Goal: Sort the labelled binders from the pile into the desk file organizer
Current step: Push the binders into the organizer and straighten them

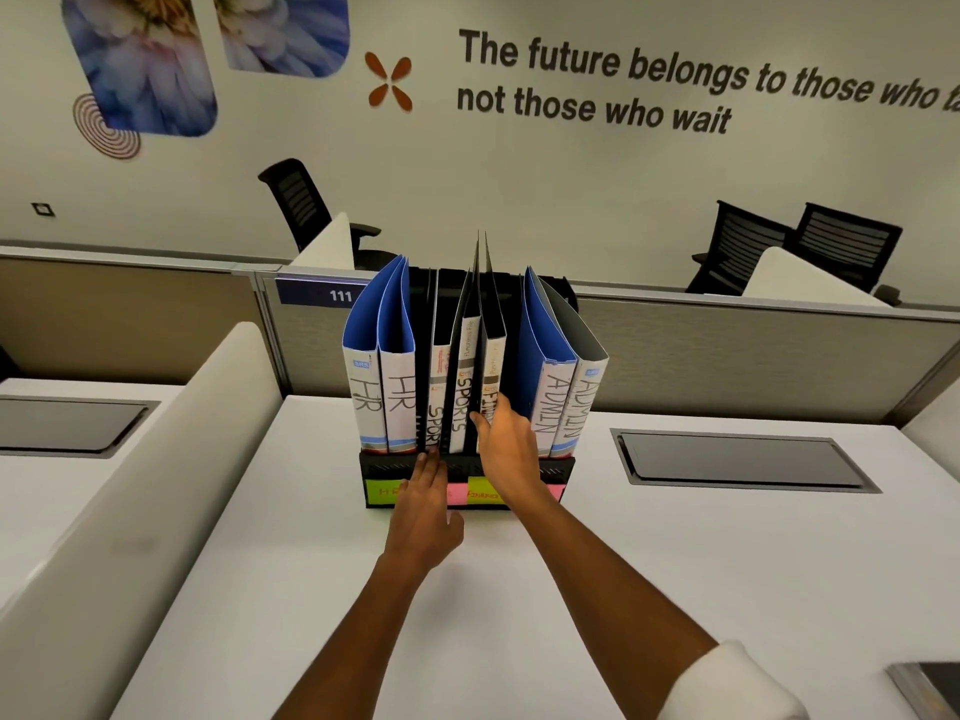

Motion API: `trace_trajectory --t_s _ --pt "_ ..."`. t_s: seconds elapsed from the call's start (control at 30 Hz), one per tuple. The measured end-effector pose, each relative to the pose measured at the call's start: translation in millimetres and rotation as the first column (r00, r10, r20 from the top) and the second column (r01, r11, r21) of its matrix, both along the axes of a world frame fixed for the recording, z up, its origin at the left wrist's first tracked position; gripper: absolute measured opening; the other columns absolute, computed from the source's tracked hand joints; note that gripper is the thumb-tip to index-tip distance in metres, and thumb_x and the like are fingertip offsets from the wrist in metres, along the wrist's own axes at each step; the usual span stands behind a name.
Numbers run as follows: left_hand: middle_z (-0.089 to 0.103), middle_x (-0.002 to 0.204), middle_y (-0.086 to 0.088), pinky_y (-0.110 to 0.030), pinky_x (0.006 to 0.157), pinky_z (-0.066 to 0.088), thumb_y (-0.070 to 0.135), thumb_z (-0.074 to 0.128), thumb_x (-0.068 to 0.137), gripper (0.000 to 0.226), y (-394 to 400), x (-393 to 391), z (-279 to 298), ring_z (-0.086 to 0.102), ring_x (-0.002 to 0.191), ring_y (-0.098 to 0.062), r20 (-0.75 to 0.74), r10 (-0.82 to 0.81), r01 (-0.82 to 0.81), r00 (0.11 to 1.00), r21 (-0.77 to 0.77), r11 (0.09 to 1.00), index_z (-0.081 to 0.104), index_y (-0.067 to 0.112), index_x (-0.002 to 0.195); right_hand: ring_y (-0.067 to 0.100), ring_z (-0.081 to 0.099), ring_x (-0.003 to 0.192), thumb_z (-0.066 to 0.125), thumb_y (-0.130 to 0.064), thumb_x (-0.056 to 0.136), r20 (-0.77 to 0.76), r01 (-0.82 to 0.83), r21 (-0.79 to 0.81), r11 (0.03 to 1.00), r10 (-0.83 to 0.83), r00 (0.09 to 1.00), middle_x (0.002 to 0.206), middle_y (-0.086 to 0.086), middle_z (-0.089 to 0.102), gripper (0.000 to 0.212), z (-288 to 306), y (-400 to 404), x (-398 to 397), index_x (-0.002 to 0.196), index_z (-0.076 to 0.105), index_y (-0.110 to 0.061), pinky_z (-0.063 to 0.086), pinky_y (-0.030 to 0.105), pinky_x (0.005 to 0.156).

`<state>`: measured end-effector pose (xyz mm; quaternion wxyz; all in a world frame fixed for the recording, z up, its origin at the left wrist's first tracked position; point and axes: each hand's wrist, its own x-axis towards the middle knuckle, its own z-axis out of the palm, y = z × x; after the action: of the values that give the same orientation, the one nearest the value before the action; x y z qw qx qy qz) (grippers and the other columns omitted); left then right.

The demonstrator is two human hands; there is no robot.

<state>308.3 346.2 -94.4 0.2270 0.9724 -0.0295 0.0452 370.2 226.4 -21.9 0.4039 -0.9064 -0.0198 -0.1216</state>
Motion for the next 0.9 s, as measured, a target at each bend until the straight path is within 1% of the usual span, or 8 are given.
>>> trace_trajectory --t_s 0.17,0.3,0.4,0.57,0.67,0.73,0.8,0.9 --pt "0.004 0.164 -0.004 -0.042 0.122 0.019 0.022 0.055 0.089 0.079 0 1 0 -0.002 0.151 -0.019 -0.015 0.000 0.000 1.000 0.005 1.000 0.012 0.009 0.155 0.022 0.064 0.096 0.049 -0.035 0.099 -0.034 0.038 -0.020 0.999 -0.039 0.999 0.110 0.005 0.066 0.030 0 1 3 0.123 0.054 -0.017 0.056 0.037 0.078" --pt "0.003 0.164 -0.005 -0.044 0.121 0.019 0.023 0.056 0.089 0.081 0 1 4 -0.002 0.151 -0.020 -0.030 -0.013 0.013 0.999 0.004 1.000 0.010 0.009 0.155 0.025 0.060 0.089 0.048 -0.040 0.098 -0.088 0.088 -0.127 0.988 -0.100 0.991 0.103 0.009 0.066 0.034 5 -5 13 0.117 0.058 -0.014 0.046 0.032 0.068" --pt "0.002 0.164 -0.005 -0.045 0.122 0.018 0.026 0.057 0.089 0.083 1 2 10 -0.001 0.151 -0.021 -0.059 -0.021 0.023 0.998 0.032 0.999 0.009 0.009 0.155 0.020 0.050 0.080 0.049 -0.043 0.097 -0.145 0.082 -0.175 0.981 -0.108 0.983 0.101 0.010 0.066 0.036 9 -8 21 0.113 0.060 -0.012 0.039 0.031 0.066" --pt "-0.002 0.164 -0.005 -0.045 0.122 0.016 0.032 0.055 0.093 0.082 4 -2 14 -0.002 0.151 -0.024 -0.076 -0.050 0.058 0.996 0.108 0.992 0.006 0.009 0.155 0.023 0.054 0.087 0.050 -0.038 0.098 -0.230 0.026 -0.220 0.975 -0.077 0.970 0.107 0.012 0.065 0.033 4 -11 14 0.115 0.059 -0.011 0.042 0.033 0.069" --pt "-0.005 0.164 -0.005 -0.043 0.122 0.014 0.036 0.049 0.096 0.078 6 -12 9 -0.005 0.151 -0.023 -0.046 -0.039 0.044 0.998 0.113 0.993 0.005 0.011 0.155 0.024 0.059 0.100 0.053 -0.036 0.097 -0.230 -0.010 -0.146 0.989 -0.024 0.973 0.112 0.009 0.064 0.033 -8 -17 -6 0.121 0.056 -0.014 0.048 0.035 0.077" --pt "-0.007 0.164 -0.005 -0.042 0.122 0.012 0.041 0.046 0.097 0.078 5 -20 5 -0.007 0.151 -0.023 -0.043 -0.033 0.037 0.999 0.117 0.992 0.004 0.011 0.155 0.024 0.056 0.117 0.053 -0.033 0.097 -0.187 -0.016 -0.101 0.995 -0.003 0.982 0.126 0.007 0.060 0.039 -19 -24 -24 0.131 0.051 -0.015 0.049 0.036 0.090" --pt "-0.008 0.164 -0.004 -0.040 0.122 0.010 0.044 0.044 0.098 0.078 2 -27 2 -0.008 0.151 -0.022 -0.027 -0.028 0.031 0.999 0.121 0.992 0.002 0.012 0.155 0.021 0.043 0.134 0.051 -0.032 0.098 -0.156 -0.031 -0.103 0.994 0.015 0.988 0.144 0.005 0.048 0.050 -33 -35 -45 0.145 0.039 -0.015 0.042 0.033 0.104" --pt "-0.008 0.163 -0.004 -0.038 0.122 0.007 0.047 0.042 0.098 0.078 -7 -39 0 -0.009 0.151 -0.022 0.011 -0.030 0.028 0.999 0.099 0.995 0.002 0.012 0.155 0.015 0.028 0.144 0.049 -0.036 0.099 -0.076 -0.106 -0.211 0.972 0.092 0.993 0.157 0.000 0.028 0.061 -54 -59 -80 0.152 0.024 -0.019 0.030 0.029 0.113"
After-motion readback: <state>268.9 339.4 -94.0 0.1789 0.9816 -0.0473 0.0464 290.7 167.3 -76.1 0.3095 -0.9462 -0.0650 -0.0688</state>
